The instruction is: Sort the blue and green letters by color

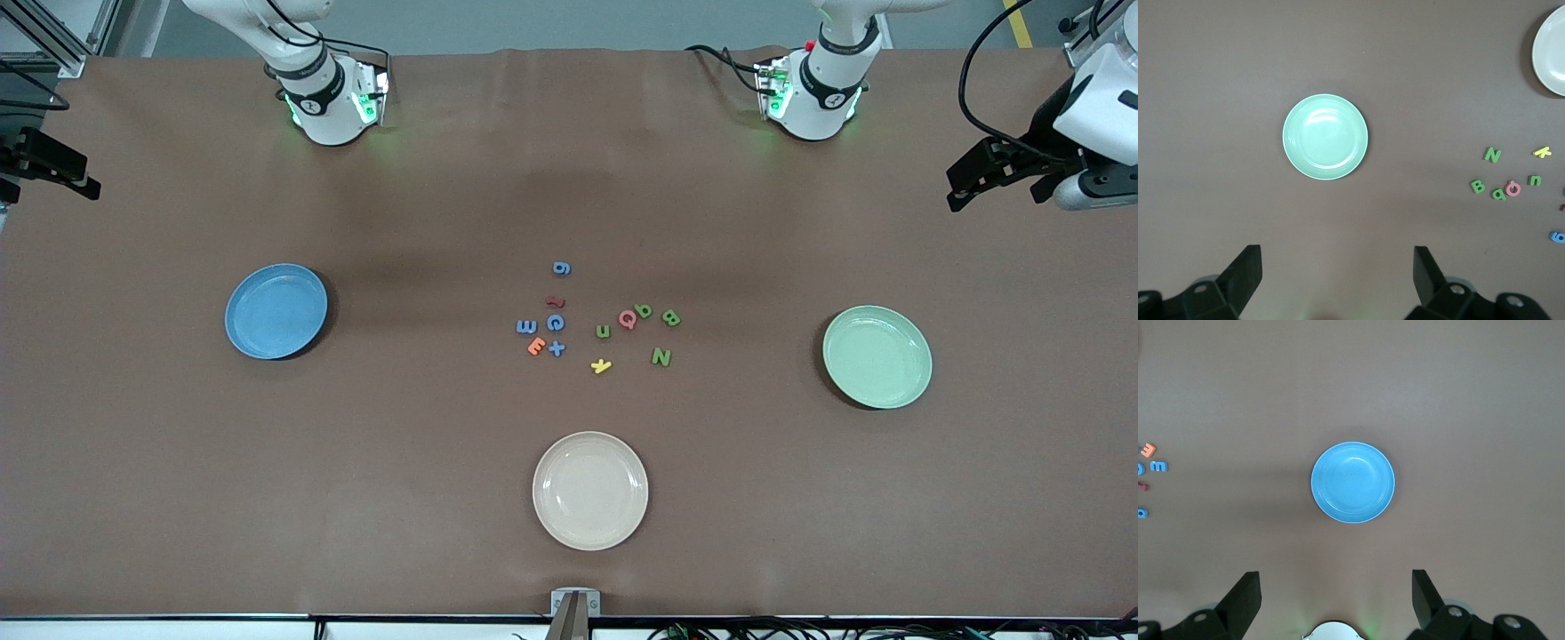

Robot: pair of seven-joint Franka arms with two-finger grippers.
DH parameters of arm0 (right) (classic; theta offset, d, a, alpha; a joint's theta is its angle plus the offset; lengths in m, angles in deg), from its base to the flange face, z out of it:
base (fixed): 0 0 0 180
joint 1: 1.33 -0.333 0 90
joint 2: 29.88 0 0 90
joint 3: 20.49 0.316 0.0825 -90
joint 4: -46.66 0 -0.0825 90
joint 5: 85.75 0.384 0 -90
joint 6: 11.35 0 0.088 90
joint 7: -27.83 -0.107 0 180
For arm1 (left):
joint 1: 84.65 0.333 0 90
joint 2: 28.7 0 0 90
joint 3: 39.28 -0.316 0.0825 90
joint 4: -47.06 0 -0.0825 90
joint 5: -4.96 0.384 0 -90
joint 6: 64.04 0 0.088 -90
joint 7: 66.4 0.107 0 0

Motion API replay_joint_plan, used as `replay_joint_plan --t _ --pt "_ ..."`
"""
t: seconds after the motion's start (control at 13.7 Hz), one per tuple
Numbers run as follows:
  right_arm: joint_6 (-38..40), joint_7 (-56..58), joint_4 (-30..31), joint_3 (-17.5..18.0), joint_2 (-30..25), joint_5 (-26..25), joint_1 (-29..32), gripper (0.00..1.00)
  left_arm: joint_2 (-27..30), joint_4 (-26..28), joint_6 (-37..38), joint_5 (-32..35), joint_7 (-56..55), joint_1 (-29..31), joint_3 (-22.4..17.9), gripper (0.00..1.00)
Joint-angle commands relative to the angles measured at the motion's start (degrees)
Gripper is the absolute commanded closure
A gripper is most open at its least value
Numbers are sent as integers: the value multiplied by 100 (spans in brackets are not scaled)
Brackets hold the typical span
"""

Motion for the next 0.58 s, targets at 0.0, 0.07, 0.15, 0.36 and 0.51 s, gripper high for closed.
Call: replay_joint_plan --t 0.0,0.07,0.15,0.36,0.51 --pt "-31 16 56 -7 -92 35 -5 0 -83 -167 152 -34 50 24 7 0" --pt "-31 -71 56 -7 -92 35 -5 0 -83 -185 153 -42 58 24 7 0" --pt "-31 -194 56 1 -92 35 -5 0 -83 -185 153 -42 58 24 7 0" --pt "-40 -186 56 1 -83 44 -5 0 -83 -203 152 -34 50 24 7 0" --pt "-23 -169 65 -7 -83 44 -5 0 -284 -133 153 -95 -37 -19 25 0"
